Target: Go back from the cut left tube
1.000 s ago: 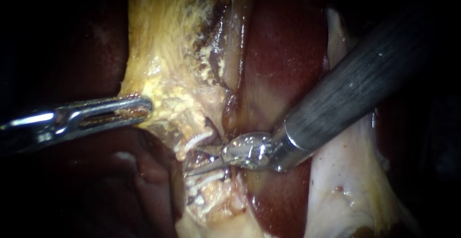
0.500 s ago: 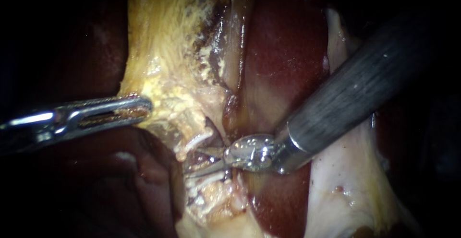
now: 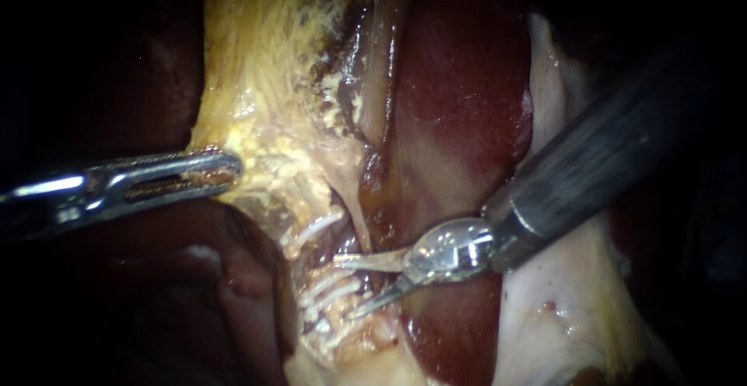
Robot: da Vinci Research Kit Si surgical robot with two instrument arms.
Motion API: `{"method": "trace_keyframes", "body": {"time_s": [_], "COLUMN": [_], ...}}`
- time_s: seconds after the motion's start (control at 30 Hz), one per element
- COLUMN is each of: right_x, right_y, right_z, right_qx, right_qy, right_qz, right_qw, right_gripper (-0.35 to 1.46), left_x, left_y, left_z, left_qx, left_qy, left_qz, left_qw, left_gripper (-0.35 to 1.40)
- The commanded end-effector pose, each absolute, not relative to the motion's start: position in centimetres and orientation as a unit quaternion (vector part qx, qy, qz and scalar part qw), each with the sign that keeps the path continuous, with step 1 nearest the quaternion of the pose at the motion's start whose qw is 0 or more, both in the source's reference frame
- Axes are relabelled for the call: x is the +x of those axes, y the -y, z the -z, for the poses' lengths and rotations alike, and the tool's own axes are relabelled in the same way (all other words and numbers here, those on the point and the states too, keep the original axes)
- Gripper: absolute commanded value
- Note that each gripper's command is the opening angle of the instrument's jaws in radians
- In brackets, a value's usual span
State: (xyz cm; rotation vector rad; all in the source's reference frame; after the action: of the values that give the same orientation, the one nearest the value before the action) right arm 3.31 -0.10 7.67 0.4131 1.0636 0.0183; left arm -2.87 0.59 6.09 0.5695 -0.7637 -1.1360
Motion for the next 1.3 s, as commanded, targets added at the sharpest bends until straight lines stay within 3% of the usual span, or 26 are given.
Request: {"method": "trace_keyframes", "body": {"time_s": [0.03, 0.47, 0.87, 1.3], "right_x": [3.25, 2.56, 2.54, 2.54], "right_y": [0.05, -0.67, -0.67, -0.65], "right_z": [-7.63, -7.08, -7.06, -7.06], "right_qx": [0.19, 0.121, 0.121, 0.121], "right_qy": [-0.505, -0.525, -0.524, -0.525], "right_qz": [-0.007, -0.024, -0.023, -0.021], "right_qw": [0.842, 0.842, 0.843, 0.842], "right_gripper": [1.43, 1.43, 1.43, 1.43], "left_x": [-2.87, -2.86, -2.95, -3.4], "left_y": [-0.6, -0.65, -0.78, -0.7], "left_z": [-6.1, -6.05, -5.97, -6.63], "left_qx": [0.259, 0.257, 0.252, 0.249], "left_qy": [0.348, 0.346, 0.373, 0.383], "left_qz": [0.518, 0.52, 0.53, 0.525], "left_qw": [0.737, 0.737, 0.719, 0.718], "left_gripper": [-0.35, -0.35, -0.35, -0.35]}}
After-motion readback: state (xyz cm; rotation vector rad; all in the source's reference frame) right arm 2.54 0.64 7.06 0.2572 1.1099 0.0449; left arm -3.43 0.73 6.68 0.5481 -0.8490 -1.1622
